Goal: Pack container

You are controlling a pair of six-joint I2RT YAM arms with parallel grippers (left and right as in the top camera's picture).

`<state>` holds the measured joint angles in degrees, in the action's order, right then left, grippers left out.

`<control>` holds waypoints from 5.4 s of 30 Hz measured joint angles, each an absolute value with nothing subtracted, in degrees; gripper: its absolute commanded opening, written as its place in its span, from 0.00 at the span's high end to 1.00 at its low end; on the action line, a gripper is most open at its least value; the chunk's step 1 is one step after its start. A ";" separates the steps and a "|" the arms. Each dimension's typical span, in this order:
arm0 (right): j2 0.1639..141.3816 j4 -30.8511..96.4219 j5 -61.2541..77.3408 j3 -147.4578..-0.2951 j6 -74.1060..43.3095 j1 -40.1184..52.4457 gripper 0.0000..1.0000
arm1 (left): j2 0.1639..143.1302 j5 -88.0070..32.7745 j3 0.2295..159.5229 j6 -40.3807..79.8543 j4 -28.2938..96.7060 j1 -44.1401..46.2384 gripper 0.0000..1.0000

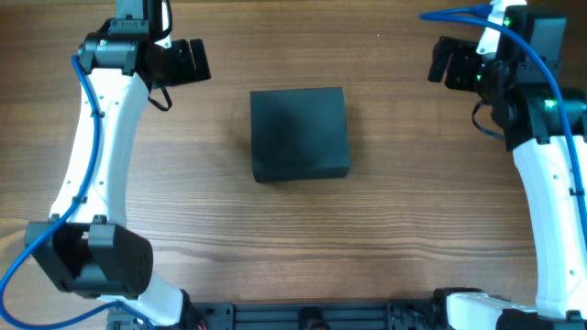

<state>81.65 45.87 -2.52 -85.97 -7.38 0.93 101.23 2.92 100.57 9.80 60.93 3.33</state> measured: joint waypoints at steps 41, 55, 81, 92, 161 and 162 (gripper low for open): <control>30.11 52.75 -6.13 -50.33 -7.90 12.08 0.00 | 28.51 5.10 51.94 16.08 52.97 6.07 0.00; 30.11 52.75 -6.55 -50.33 -8.08 12.08 0.00 | 28.51 5.10 51.90 16.25 58.35 6.07 0.00; 0.99 2.28 -5.19 -9.45 -7.62 6.52 0.00 | 28.60 5.10 51.68 16.27 58.52 6.07 0.00; 0.89 7.09 0.27 -3.33 -1.52 6.52 0.00 | 28.60 5.10 51.68 16.25 58.52 6.07 0.00; 0.89 7.07 1.54 -3.33 0.36 6.52 0.00 | 0.84 5.78 5.08 13.61 2.22 4.32 0.00; 0.89 7.07 1.54 -3.33 0.36 6.52 0.00 | 0.84 5.23 4.32 13.61 2.04 4.32 0.00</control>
